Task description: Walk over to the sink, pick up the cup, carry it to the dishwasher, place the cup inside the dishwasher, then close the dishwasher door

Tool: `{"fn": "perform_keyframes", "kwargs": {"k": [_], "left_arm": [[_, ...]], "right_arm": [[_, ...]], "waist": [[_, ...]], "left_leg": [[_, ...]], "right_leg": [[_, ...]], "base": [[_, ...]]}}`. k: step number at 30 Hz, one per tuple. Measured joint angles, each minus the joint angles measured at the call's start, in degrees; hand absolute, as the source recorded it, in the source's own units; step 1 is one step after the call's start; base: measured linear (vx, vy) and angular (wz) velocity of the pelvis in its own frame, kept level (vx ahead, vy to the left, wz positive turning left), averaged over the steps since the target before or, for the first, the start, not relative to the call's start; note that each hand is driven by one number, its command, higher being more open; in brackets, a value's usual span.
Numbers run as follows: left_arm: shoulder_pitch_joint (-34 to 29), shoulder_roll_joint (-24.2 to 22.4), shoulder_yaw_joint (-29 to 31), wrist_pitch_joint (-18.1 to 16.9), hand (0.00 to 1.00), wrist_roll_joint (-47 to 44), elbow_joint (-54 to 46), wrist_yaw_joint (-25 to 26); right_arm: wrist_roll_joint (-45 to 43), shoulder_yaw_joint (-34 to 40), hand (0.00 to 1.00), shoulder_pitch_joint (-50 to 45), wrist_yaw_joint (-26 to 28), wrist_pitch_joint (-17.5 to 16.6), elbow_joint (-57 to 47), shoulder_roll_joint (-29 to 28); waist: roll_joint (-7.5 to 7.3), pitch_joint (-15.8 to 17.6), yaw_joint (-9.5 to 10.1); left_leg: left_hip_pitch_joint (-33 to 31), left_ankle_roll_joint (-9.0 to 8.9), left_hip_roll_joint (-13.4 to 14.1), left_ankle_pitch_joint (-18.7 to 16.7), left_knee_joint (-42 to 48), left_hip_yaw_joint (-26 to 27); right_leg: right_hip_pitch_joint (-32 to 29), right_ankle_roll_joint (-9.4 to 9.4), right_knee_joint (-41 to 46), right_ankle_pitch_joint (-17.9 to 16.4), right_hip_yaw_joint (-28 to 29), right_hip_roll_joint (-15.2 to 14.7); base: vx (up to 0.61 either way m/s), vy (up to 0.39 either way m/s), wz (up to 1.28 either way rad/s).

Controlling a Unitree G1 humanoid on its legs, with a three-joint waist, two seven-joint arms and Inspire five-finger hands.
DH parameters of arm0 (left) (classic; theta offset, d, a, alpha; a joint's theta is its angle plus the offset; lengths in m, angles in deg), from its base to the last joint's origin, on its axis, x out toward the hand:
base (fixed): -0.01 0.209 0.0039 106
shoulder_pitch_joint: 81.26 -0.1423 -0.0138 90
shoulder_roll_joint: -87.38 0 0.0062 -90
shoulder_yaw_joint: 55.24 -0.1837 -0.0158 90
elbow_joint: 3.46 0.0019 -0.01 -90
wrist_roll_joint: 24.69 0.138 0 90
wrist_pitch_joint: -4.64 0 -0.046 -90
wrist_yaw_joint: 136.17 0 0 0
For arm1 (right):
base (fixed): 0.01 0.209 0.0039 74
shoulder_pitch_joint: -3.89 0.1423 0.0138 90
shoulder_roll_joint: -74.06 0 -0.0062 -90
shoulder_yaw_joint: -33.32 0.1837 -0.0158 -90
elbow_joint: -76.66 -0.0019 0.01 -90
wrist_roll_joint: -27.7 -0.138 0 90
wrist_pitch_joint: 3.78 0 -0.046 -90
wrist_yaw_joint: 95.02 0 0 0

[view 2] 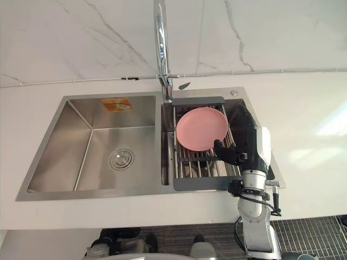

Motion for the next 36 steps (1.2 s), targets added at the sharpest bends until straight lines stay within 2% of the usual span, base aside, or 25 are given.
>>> {"fn": "perform_keyframes", "kwargs": {"k": [1,2,8,13,21,28,36], "left_arm": [[-0.1,0.0,0.0,-0.1,0.9,0.6,0.0,0.0],[-0.9,0.6,-0.3,-1.4,0.9,0.6,1.3,-0.3],[-1.1,0.8,-0.3,-1.5,0.9,0.6,1.3,-0.3],[-1.2,0.6,0.8,-1.5,0.9,0.5,1.4,-0.4],[-1.2,0.1,1.8,-1.4,0.9,0.4,1.2,-0.4],[-1.5,0.1,1.9,-2.0,0.9,0.5,1.2,-0.4],[-1.8,0.1,1.9,-2.3,0.9,0.5,1.2,-0.5]], "right_arm": [[0.1,0.0,0.9,-0.3,0.0,0.0,0.0,0.0],[0.4,0.0,0.9,-1.5,1.5,0.0,0.3,0.0],[0.4,-0.2,0.9,-1.4,1.5,0.0,1.0,-0.1],[-0.2,-1.8,0.9,0.4,1.6,0.7,6.1,-0.9],[-0.1,-2.1,0.9,1.5,1.8,1.2,7.1,-0.5],[4.1,-0.8,0.9,1.5,2.1,1.3,7.1,6.2],[9.5,-0.3,0.9,4.8,3.5,1.2,11.0,13.6]], "waist": [[0.0,-0.4,0.02],[-1.96,-2.9,-0.1],[-2.11,-3.3,-0.03],[-2.58,-3.8,0.57],[-2.72,-3.9,1.6],[-2.72,-3.9,1.52],[-2.71,-3.9,1.16]], "left_leg": [[0.3,-0.02,0.0,0.5,-0.7,0.0],[3.3,0.26,-1.1,4.7,-7.4,-0.1],[3.4,0.29,-1.2,5.4,-8.4,-0.4],[4.2,0.32,-1.3,6.1,-9.6,-0.8],[5.7,0.38,-1.2,6.7,-10.5,-0.4],[7.5,-0.18,-1.1,8.4,-13.9,0.0],[8.0,0.04,-1.1,9.2,-15.2,-0.1]], "right_leg": [[0.0,-0.07,-0.2,0.2,0.0,0.1],[0.9,-0.19,-3.3,2.5,0.4,-0.2],[0.9,-0.12,-3.4,2.5,-0.4,-0.3],[1.7,0.2,-3.7,2.8,-1.2,-0.5],[2.7,0.53,-3.7,3.0,-0.9,-0.6],[2.7,0.52,-3.7,3.0,-0.7,-0.6],[2.7,0.49,-3.7,3.1,-0.8,-0.3]], "base": [[0.0,0.0,0.0],[0.0,0.0,0.0],[0.0,-0.001,0.04],[0.0,-0.007,0.05],[-0.05,-0.005,-0.02],[-0.05,-0.005,-0.02],[0.0,0.0,0.0]]}}
